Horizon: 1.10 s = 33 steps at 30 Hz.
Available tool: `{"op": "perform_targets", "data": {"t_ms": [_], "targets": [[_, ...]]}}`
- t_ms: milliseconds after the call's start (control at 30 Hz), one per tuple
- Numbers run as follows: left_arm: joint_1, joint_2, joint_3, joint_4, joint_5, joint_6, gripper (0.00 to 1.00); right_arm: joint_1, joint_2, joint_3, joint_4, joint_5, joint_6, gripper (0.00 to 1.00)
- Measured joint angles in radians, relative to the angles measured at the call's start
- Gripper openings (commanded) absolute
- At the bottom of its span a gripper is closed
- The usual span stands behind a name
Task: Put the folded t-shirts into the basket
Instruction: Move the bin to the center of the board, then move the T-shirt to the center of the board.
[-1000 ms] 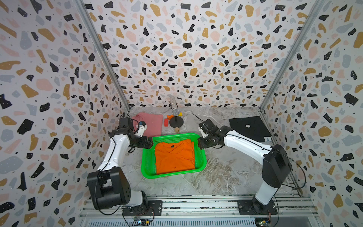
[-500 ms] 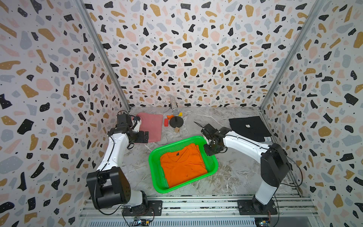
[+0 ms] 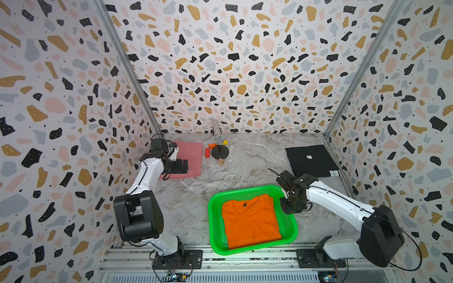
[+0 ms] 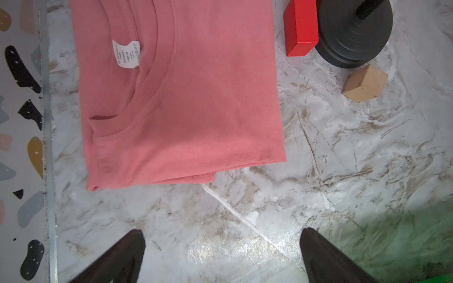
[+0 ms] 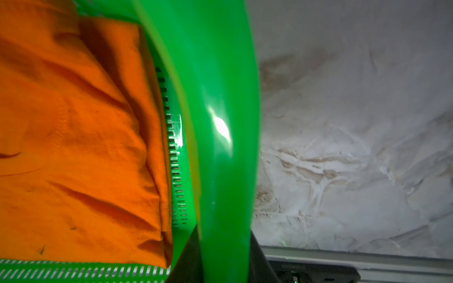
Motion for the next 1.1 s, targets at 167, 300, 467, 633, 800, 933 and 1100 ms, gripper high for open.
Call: {"op": "perform_targets", "data": {"t_ms": [167, 300, 467, 633, 800, 933, 1100], "targets": [[-0.016, 0.022, 0.012, 0.01, -0.001, -0.012, 1.0, -0.032, -0.031, -0.012, -0.017, -0.001, 0.025, 0.25], [-0.02, 0.022, 0.013, 0.013, -0.001, -0.012, 1.0, -0.051, -0.029, -0.019, -0.016, -0.021, 0.044, 0.27], [-0.022, 0.022, 0.012, 0.019, -0.001, -0.012, 1.0, -0.067, -0.029, -0.02, -0.018, -0.019, 0.061, 0.4], [-0.022, 0.022, 0.013, 0.023, -0.002, -0.011, 1.0, -0.072, -0.046, 0.013, -0.037, -0.027, 0.064, 0.52], [-0.037, 0.036, 0.012, 0.066, -0.034, 0.055, 1.0, -0.074, -0.081, 0.16, -0.077, 0.012, 0.023, 0.54], [-0.073, 0.145, 0.086, 0.072, -0.093, 0.131, 1.0, -0.076, -0.098, 0.298, -0.089, 0.061, -0.075, 0.52], [-0.09, 0.325, 0.205, 0.073, -0.17, 0.179, 1.0, -0.076, -0.076, 0.424, -0.026, 0.033, -0.177, 0.51]]}}
